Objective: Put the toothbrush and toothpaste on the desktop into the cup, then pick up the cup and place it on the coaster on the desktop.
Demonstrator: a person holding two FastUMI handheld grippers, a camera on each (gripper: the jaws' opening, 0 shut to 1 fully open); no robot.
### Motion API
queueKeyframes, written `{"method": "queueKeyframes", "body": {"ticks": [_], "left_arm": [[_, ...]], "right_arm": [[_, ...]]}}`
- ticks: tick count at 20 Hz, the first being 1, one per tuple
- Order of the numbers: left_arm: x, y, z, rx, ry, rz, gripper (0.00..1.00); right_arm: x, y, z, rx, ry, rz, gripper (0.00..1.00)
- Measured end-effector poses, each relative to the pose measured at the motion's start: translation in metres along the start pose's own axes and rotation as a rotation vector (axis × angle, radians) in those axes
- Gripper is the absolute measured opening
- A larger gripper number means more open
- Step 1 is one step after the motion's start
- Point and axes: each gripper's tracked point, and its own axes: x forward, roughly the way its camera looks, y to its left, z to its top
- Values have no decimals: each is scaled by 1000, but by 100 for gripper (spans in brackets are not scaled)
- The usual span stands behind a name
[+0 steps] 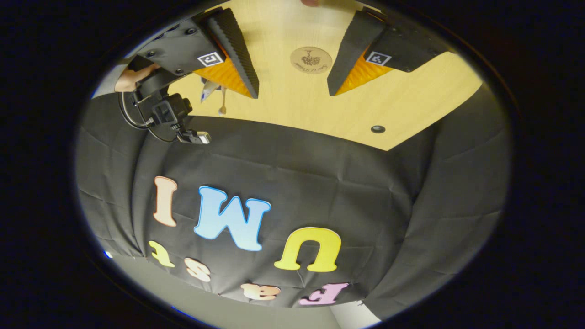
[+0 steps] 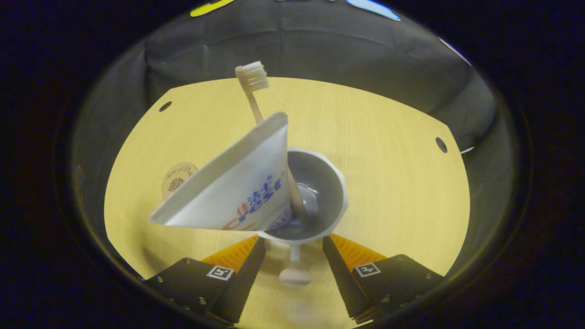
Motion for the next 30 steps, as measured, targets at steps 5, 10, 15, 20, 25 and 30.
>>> {"method": "queueKeyframes", "body": {"ticks": [5, 10, 15, 20, 25, 30], "left_arm": [[-4, 6, -6, -4, 20, 8, 96], [-7, 11, -11, -13, 32, 15, 96], [-15, 22, -14, -21, 35, 38, 96], [-26, 42, -15, -40, 32, 68, 96], [-43, 66, -11, -47, 21, 89, 96], [-64, 101, -14, -55, 28, 117, 96]], "right_arm": [[9, -3, -3, 4, 21, -4, 76], [12, -2, -7, 48, 47, 0, 41], [10, 0, -6, 21, 17, -2, 27], [-1, 14, -3, -4, -11, 8, 22], [-13, 54, 3, -54, -27, 43, 26], [-16, 103, 15, -95, -34, 81, 26]]}}
